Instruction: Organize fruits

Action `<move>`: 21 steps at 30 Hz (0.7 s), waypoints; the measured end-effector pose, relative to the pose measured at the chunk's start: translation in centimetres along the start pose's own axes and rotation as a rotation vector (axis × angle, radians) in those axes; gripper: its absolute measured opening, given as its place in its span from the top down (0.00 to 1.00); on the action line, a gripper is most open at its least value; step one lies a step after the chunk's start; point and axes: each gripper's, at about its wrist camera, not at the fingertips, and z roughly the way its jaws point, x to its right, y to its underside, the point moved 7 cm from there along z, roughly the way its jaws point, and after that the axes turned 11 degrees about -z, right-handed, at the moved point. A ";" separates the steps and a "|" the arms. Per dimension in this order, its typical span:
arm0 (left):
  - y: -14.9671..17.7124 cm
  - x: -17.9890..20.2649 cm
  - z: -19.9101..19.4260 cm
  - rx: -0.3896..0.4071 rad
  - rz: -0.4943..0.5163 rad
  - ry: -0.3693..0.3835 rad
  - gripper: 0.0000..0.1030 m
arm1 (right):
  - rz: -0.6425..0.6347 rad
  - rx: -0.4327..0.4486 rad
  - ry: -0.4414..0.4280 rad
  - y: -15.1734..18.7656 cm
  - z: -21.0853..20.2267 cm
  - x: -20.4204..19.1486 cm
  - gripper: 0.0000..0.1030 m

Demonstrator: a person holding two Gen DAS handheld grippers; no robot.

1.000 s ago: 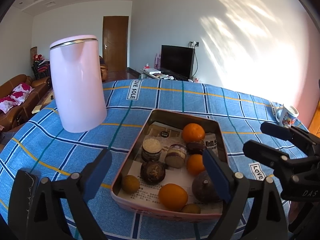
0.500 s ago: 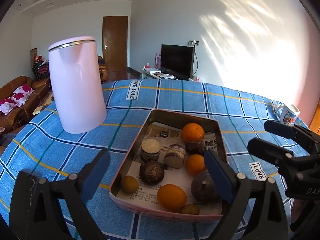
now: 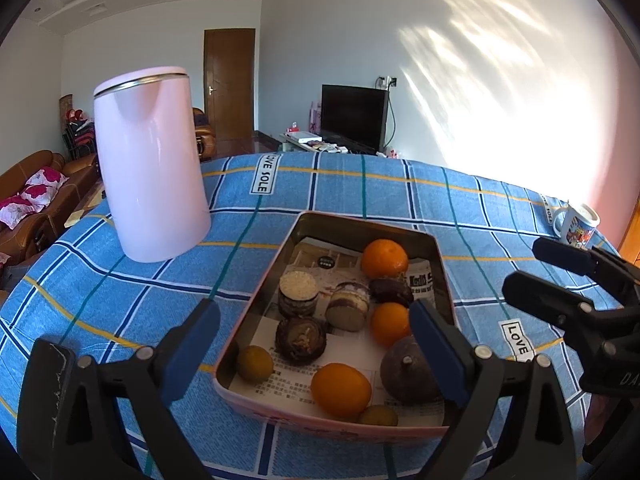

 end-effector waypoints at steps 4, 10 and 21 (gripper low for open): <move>0.1 0.2 0.1 -0.007 0.000 0.005 0.05 | 0.001 0.004 0.003 0.1 -0.2 0.1 0.23; 0.0 0.8 0.2 -0.018 -0.001 0.017 0.05 | 0.005 0.012 0.011 0.1 -0.8 0.5 0.23; 0.2 1.8 0.3 -0.014 0.038 0.000 0.00 | 0.008 0.008 0.009 0.6 -1.1 0.7 0.23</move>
